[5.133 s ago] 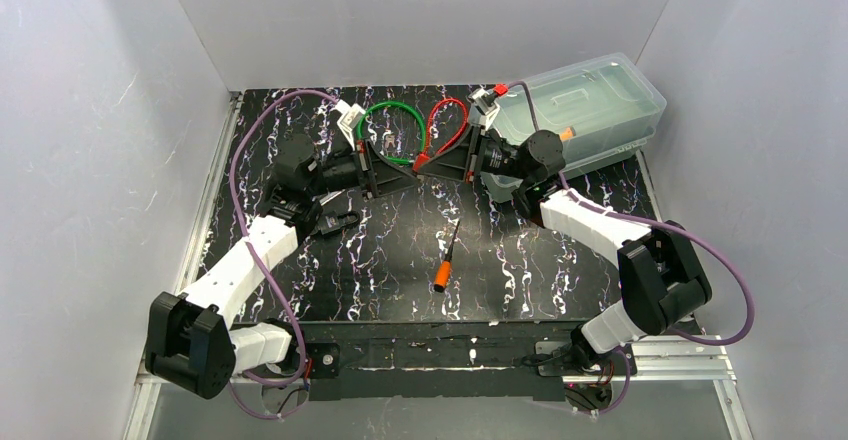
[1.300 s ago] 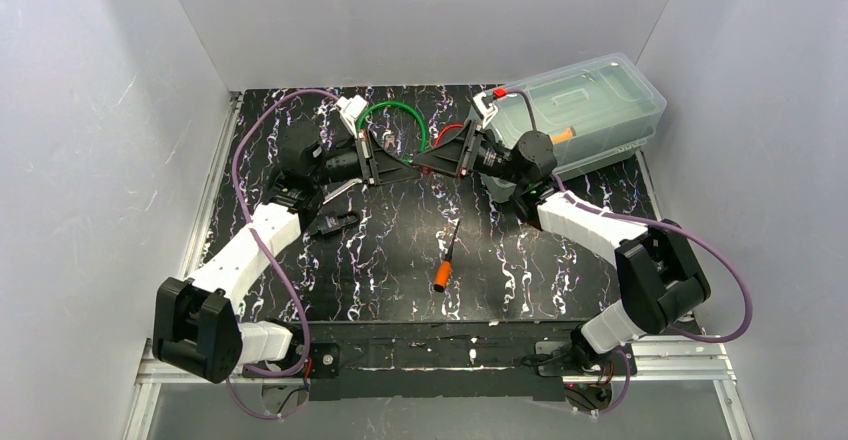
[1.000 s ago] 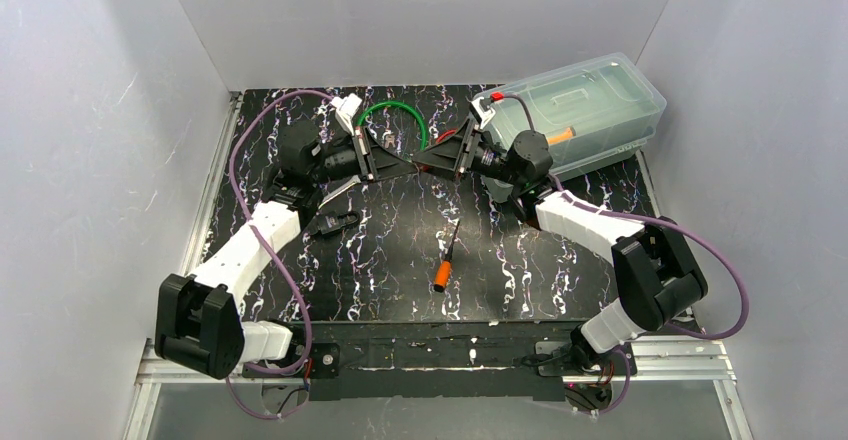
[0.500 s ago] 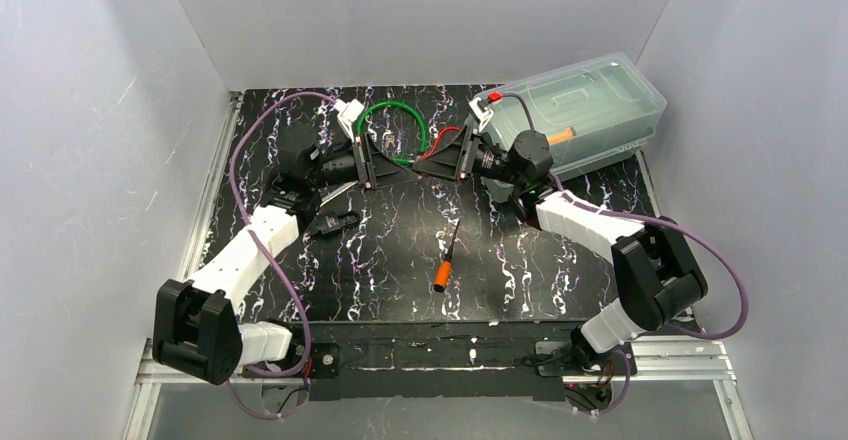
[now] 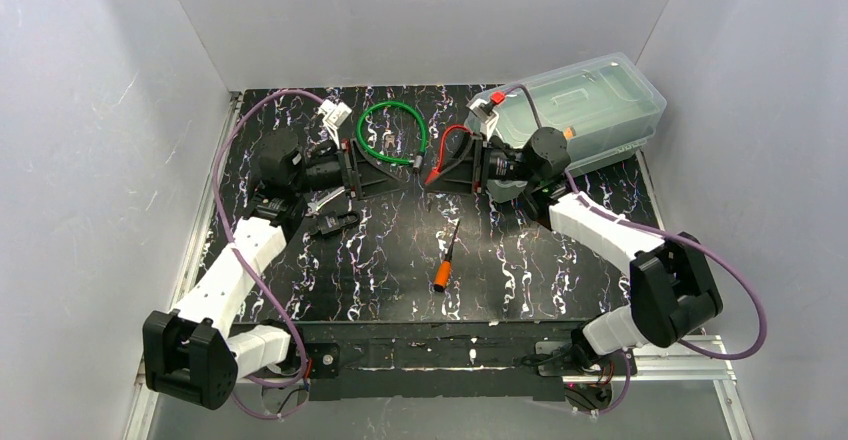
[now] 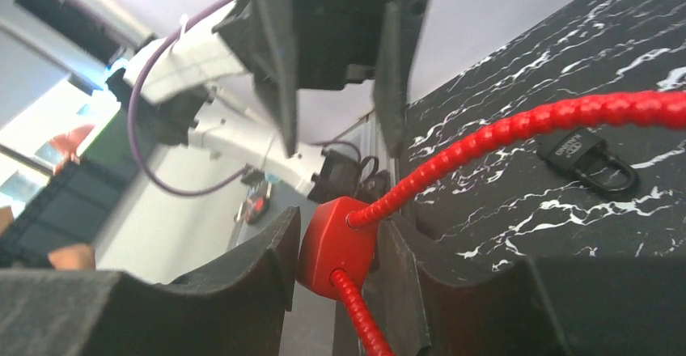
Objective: Lock with the key
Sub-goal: Lock the lock.
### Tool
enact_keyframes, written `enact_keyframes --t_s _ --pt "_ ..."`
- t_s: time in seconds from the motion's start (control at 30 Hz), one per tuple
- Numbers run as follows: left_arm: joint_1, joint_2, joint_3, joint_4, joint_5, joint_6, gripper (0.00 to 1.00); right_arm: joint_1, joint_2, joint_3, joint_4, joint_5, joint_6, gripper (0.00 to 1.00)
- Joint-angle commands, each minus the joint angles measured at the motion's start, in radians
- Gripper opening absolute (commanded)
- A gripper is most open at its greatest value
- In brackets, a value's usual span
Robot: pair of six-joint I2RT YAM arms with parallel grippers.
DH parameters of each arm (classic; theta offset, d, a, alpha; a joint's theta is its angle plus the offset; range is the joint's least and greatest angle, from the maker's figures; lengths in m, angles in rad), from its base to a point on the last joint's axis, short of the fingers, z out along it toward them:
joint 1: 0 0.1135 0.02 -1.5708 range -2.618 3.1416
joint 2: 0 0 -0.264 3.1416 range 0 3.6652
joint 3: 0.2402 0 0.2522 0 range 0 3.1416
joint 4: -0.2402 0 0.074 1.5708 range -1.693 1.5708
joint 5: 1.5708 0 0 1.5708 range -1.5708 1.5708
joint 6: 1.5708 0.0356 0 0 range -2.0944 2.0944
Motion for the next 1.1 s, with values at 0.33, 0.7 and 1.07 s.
enact_keyframes --t_s 0.33,0.7,1.07 --pt "-0.09 0.073 0.105 -0.047 -0.031 -0.011 0.52 0.068 -0.068 0.117 -0.275 -0.268 -0.367 0.01" --pt "-0.116 0.117 0.157 -0.047 -0.033 -0.035 0.49 0.124 -0.048 0.232 -0.833 -0.25 -0.82 0.01" --pt "-0.135 0.121 0.174 -0.047 -0.029 -0.024 0.0 0.147 -0.035 0.227 -0.856 -0.242 -0.832 0.14"
